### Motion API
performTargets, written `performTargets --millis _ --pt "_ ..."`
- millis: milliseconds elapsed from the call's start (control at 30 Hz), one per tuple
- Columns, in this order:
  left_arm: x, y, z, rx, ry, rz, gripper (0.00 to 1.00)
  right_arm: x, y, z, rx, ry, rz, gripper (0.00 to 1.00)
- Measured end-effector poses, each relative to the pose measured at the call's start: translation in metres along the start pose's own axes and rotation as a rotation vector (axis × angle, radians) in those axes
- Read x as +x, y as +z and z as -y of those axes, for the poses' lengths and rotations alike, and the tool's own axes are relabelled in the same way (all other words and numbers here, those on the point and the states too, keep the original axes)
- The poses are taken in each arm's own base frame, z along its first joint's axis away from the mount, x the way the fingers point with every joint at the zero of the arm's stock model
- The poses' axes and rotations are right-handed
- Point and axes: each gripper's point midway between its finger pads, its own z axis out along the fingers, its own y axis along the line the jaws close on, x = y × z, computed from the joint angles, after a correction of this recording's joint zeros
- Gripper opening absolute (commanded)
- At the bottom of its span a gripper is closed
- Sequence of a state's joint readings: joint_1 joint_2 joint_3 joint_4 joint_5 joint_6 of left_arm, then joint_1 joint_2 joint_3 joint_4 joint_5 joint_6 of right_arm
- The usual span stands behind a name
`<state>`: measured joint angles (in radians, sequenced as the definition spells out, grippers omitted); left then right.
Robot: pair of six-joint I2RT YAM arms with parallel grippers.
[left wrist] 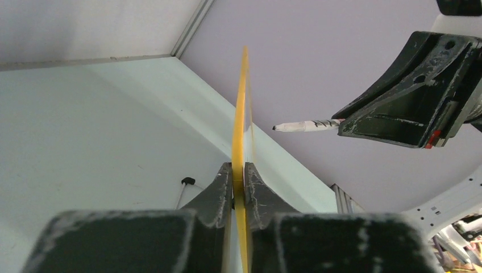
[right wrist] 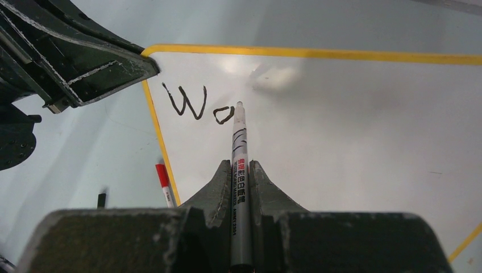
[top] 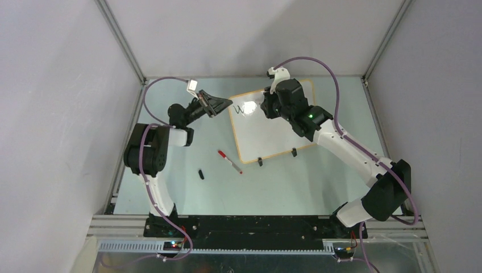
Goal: Write a sentence on the whiteboard
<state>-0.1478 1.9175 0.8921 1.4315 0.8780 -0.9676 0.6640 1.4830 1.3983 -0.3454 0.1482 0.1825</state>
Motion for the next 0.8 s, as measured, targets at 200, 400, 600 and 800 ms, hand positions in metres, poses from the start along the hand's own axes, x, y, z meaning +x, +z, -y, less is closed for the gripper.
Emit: performTargets --millis 200,400,600,800 --pt "0.0 0.0 0.001 0.0 -0.029 -0.001 0.0 0.0 0.0 -0.001 -0.001 -0.001 -0.001 0.0" --pt "0.0 0.002 -0.002 -0.005 -0.035 -0.004 0.0 0.005 0.0 -0.002 -0.004 -0.005 -0.01 0.0" --pt "0.002 0.001 -0.007 -0.022 -0.047 -0.012 0.0 0.007 0.0 -0.007 -0.006 -0.013 -0.011 0.0" --pt "0.003 0.001 -0.012 -0.043 -0.044 -0.017 0.0 0.009 0.002 -0.007 0.014 -0.022 -0.013 0.0"
